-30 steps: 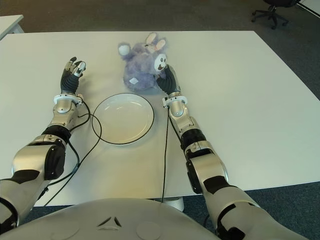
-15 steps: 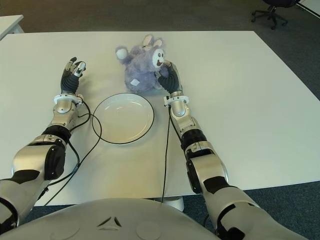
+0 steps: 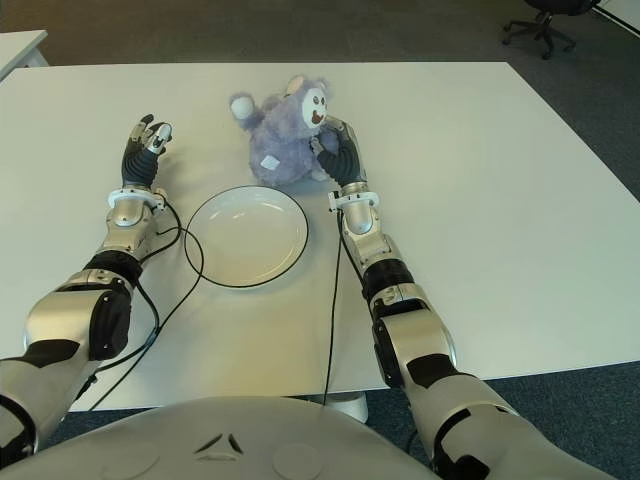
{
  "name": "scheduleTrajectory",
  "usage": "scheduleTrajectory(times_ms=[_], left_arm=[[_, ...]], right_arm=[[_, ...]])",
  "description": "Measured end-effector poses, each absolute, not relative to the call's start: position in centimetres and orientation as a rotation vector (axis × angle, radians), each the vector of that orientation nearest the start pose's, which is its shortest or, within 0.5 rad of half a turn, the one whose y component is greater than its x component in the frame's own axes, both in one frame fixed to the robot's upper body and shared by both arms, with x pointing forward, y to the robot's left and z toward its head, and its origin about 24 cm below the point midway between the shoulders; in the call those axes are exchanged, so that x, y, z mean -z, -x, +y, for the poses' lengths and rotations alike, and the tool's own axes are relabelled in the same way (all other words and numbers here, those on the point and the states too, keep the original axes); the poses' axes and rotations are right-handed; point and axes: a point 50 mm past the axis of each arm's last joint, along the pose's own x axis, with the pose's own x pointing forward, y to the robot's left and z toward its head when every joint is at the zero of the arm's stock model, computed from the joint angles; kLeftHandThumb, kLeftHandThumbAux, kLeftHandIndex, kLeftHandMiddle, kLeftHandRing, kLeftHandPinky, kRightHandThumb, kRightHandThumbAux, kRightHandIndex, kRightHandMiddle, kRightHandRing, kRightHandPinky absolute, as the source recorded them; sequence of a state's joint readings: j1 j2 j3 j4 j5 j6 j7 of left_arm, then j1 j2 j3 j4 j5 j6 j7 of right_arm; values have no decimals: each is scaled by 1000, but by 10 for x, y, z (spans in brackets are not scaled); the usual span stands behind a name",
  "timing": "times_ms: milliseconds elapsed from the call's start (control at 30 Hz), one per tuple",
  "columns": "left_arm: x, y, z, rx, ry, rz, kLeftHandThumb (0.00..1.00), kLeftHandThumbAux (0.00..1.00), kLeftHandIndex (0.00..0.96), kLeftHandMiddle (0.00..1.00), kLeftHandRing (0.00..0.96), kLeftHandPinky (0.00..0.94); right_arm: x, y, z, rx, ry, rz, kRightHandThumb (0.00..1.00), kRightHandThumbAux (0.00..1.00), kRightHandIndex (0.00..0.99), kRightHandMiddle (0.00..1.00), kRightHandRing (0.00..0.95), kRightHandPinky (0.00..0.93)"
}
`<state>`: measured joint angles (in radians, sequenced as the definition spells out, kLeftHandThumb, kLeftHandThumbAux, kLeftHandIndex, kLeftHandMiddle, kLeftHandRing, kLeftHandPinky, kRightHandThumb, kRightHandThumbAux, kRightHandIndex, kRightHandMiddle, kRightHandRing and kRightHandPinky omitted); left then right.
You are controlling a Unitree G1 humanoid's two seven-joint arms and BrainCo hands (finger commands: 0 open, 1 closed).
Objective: Put the doll into the plate.
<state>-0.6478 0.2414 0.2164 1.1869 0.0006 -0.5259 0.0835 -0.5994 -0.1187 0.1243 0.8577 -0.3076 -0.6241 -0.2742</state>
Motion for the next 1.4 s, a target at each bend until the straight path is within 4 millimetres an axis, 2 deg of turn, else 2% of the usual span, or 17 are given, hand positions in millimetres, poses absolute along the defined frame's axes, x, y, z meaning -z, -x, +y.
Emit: scheduleTrajectory(times_ms=[500, 1000, 1200, 1400], left_arm=[[-32, -342, 226, -231, -116, -5, 0, 375, 0, 150, 175, 86], [-31, -342, 225, -231, -115, 0, 0, 388, 0, 148, 168, 182], [-31, -342, 225, -231, -115, 0, 0, 398, 9, 160, 190, 236], [-30, -342, 225, -231, -113, 7, 0, 399, 5, 157, 173, 163]], right_arm=[[-82, -339, -115, -85, 373, -479, 707, 712, 432, 771, 813, 819], [-83, -338, -116, -57, 360, -501, 708, 712, 432, 764, 807, 809], [-85, -338, -117, -33, 354, -516, 710, 712, 432, 776, 819, 836], [-88, -334, -118, 0, 345, -553, 711, 712, 432, 783, 827, 847]])
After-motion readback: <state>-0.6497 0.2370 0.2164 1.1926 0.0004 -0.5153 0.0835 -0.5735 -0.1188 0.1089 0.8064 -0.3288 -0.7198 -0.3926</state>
